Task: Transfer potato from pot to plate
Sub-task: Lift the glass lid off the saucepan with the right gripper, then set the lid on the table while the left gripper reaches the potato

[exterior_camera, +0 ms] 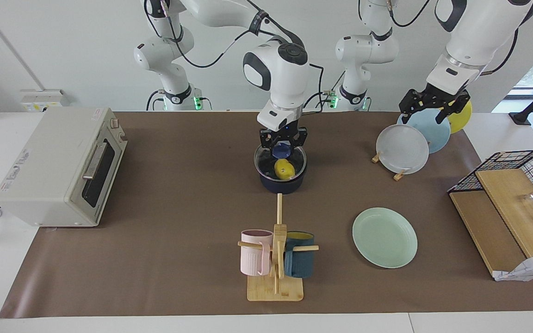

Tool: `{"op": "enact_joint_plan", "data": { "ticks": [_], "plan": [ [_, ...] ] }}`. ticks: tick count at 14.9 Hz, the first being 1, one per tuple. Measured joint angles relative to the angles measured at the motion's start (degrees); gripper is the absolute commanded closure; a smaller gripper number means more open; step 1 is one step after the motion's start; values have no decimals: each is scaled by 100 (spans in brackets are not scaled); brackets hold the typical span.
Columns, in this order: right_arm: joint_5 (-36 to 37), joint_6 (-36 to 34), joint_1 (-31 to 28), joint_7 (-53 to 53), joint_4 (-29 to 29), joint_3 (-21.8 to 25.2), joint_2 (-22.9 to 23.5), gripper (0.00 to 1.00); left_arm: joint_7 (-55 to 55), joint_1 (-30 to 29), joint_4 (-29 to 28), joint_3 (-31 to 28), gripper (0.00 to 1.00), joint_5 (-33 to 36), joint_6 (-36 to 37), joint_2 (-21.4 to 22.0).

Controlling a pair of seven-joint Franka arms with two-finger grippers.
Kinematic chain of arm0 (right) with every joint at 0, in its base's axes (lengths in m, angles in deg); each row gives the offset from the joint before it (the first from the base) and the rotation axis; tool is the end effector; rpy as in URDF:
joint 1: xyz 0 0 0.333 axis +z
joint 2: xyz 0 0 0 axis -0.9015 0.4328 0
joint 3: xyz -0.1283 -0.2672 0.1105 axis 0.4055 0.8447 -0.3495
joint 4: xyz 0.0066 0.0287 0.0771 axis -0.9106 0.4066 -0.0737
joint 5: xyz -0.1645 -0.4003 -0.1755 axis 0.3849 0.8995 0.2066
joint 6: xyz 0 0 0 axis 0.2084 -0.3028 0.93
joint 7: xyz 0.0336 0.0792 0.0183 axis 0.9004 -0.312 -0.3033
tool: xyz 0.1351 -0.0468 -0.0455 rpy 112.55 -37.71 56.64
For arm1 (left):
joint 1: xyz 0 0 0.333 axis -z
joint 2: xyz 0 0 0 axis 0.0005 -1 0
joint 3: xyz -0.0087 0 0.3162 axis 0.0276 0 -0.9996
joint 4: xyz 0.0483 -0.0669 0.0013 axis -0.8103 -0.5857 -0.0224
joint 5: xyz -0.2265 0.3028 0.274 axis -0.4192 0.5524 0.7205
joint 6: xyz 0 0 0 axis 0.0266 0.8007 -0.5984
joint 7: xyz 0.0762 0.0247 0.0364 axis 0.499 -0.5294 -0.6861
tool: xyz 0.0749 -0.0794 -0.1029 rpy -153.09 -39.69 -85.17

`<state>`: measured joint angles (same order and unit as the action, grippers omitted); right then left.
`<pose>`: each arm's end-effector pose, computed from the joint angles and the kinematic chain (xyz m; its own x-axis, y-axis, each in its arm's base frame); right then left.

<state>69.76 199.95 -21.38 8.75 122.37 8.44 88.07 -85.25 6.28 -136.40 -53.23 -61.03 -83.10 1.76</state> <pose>0.5698 0.4617 0.3931 0.9959 0.0685 0.0583 0.0669 -0.9973 0.0289 0.6022 -0.0750 0.5825 0.9942 -0.1025 -0.0321 -0.1029 -0.9946 -0.0098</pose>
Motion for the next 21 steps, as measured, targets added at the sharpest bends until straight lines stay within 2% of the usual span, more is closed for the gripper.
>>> {"op": "enact_joint_plan", "data": {
  "ticks": [4, 9, 12, 17, 19, 21],
  "plan": [
    [6, -99, -874, -1199, -13, 38, -42, 42, -141, 142, 0, 53, 0, -21, -90, 0],
    [7, -258, -1888, -2614, 154, 58, -96, 42, -1525, 1162, -13, 121, 0, -37, -221, 0],
    [7, -78, -2584, -3532, 635, 64, -253, 42, -2415, 1789, -230, 146, 0, -165, -484, 25],
    [9, 1013, -3220, -4287, 1887, 67, -570, 40, -3647, 2721, -1245, 156, 0, -220, -1813, 23],
    [32, 1292, -3369, -4353, 2265, 65, -695, 40, -4041, 3006, -1591, 151, 0, -222, -2277, -132],
    [52, 1628, -3458, -4391, 2623, 66, -812, 39, -4353, 3216, -1709, 151, 0, -222, -2645, -474]
  ]
}}
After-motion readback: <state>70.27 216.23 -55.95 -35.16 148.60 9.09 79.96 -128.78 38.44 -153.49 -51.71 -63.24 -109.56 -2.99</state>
